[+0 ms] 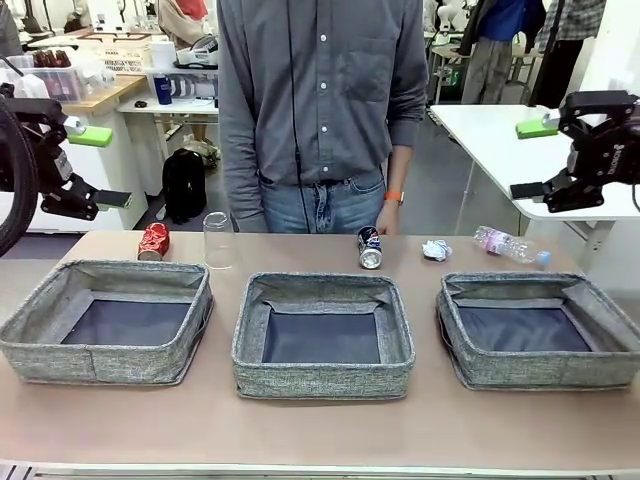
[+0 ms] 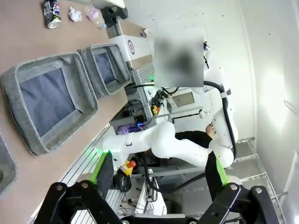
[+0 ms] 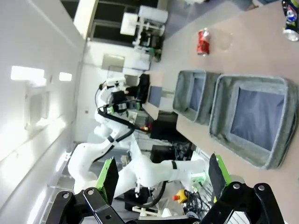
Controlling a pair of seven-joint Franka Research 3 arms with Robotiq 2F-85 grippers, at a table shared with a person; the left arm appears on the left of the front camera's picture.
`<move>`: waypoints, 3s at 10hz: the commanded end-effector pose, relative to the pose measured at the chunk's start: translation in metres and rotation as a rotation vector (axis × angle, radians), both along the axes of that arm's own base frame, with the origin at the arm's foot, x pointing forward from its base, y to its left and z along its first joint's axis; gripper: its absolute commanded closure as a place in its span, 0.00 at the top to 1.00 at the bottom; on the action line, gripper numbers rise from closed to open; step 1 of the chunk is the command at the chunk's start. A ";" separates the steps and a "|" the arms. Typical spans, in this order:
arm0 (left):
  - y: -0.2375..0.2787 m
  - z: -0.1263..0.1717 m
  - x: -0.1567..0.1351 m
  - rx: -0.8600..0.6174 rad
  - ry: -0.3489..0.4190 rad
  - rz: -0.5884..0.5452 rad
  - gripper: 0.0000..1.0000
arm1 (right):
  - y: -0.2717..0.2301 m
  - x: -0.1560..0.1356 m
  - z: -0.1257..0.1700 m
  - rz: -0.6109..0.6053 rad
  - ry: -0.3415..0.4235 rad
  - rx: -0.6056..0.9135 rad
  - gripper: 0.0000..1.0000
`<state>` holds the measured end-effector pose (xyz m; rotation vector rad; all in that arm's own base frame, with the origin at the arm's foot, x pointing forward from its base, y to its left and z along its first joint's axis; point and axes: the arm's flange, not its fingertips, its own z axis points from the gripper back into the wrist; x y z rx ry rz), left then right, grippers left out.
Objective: Sort the waste into the appropriate baskets.
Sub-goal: Pick up the waste item pointed out by the person.
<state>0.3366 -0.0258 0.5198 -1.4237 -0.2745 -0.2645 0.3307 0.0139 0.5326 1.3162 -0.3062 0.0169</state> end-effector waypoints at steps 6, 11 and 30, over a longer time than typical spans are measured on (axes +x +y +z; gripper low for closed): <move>0.001 0.003 0.001 -0.044 -0.026 -0.026 1.00 | 0.001 0.000 0.007 0.022 -0.023 0.029 1.00; 0.001 0.003 0.001 -0.044 -0.026 -0.026 1.00 | 0.001 0.000 0.007 0.022 -0.023 0.029 1.00; 0.001 0.003 0.001 -0.044 -0.026 -0.026 1.00 | 0.045 0.089 -0.040 -0.253 -0.086 -0.934 1.00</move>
